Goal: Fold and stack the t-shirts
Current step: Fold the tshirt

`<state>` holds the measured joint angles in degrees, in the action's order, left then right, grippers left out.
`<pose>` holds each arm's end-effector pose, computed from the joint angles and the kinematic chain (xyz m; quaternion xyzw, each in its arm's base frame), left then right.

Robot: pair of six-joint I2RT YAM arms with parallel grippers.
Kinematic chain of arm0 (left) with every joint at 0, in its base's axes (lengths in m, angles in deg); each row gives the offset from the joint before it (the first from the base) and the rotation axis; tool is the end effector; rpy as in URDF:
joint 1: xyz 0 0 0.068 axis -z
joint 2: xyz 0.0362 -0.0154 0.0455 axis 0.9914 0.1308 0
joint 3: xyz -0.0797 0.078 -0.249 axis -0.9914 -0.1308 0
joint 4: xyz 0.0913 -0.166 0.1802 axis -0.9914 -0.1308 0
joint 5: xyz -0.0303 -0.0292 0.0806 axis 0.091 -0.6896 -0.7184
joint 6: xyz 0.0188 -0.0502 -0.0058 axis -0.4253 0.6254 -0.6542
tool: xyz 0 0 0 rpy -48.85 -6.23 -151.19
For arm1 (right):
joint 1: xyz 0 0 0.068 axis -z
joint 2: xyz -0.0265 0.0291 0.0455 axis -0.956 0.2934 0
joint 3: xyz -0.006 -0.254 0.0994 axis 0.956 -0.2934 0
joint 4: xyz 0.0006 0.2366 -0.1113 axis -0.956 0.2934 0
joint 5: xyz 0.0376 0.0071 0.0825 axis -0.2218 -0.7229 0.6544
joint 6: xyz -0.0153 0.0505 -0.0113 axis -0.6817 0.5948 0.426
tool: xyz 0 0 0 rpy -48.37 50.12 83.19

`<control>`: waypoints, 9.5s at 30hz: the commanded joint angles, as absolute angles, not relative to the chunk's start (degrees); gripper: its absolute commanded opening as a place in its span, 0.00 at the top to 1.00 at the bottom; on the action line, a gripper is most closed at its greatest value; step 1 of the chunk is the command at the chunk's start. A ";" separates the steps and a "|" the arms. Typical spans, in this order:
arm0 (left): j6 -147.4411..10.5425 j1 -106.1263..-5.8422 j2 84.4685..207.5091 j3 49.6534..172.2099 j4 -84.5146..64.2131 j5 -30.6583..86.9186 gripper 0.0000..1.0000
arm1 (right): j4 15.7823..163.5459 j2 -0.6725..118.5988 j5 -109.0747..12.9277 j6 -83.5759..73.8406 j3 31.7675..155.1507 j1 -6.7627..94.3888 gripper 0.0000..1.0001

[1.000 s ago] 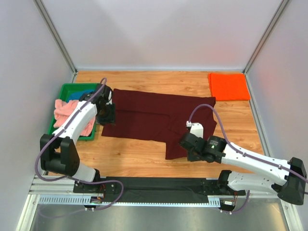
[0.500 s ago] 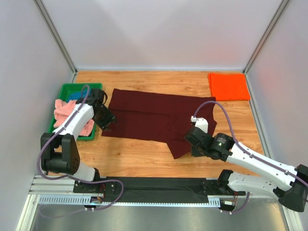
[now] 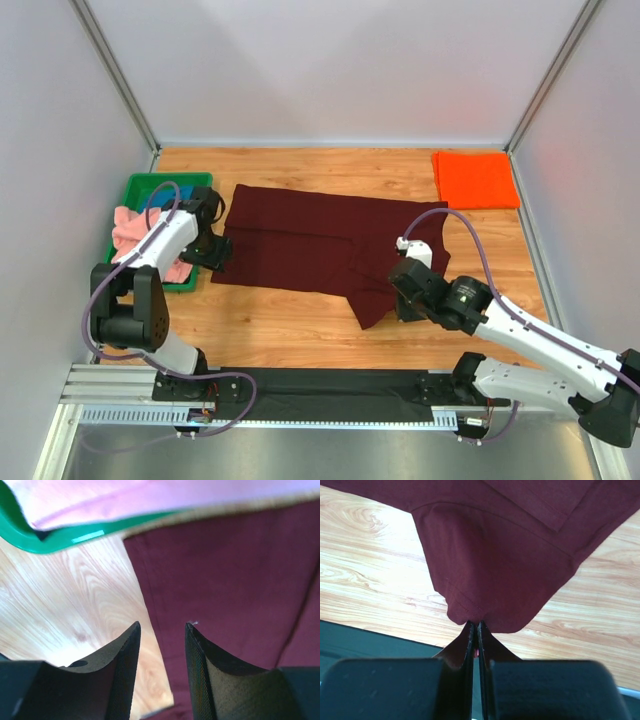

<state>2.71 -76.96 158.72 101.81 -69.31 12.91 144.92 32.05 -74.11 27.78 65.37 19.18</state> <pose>0.2729 -0.0221 0.2195 -0.6246 0.7756 -0.0041 0.0913 0.1070 0.1270 0.2632 -0.0815 0.9561 0.0640 0.2741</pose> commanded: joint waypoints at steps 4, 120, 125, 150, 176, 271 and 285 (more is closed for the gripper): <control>8.92 -77.12 163.38 102.93 -69.12 7.30 0.52 | 140.05 32.28 -70.40 25.50 64.06 20.03 1.00; -11.74 -70.71 195.55 145.81 -80.45 -7.64 0.52 | 136.18 63.93 -64.77 6.51 92.45 53.34 1.00; -9.38 -70.71 198.72 149.15 -84.23 -6.15 0.60 | 136.35 63.31 -64.68 6.60 92.71 53.25 1.00; -4.01 -70.79 199.35 143.10 -81.34 -5.00 0.61 | 136.44 60.50 -63.45 6.86 91.30 53.34 1.00; -3.39 -70.44 194.69 139.31 -78.00 -4.38 1.00 | 137.14 60.50 -67.40 6.43 92.79 53.25 1.00; -47.06 -67.37 165.78 112.42 -52.60 5.97 0.47 | 135.10 91.18 -67.22 2.19 115.64 60.99 0.76; -50.15 -67.37 162.96 105.12 -50.31 17.05 0.37 | 138.55 68.85 -61.25 22.33 87.01 61.95 0.52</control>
<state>-48.76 -67.22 164.99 106.97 -52.22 13.98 139.44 69.52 -62.59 17.90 91.17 61.59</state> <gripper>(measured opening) 0.639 0.477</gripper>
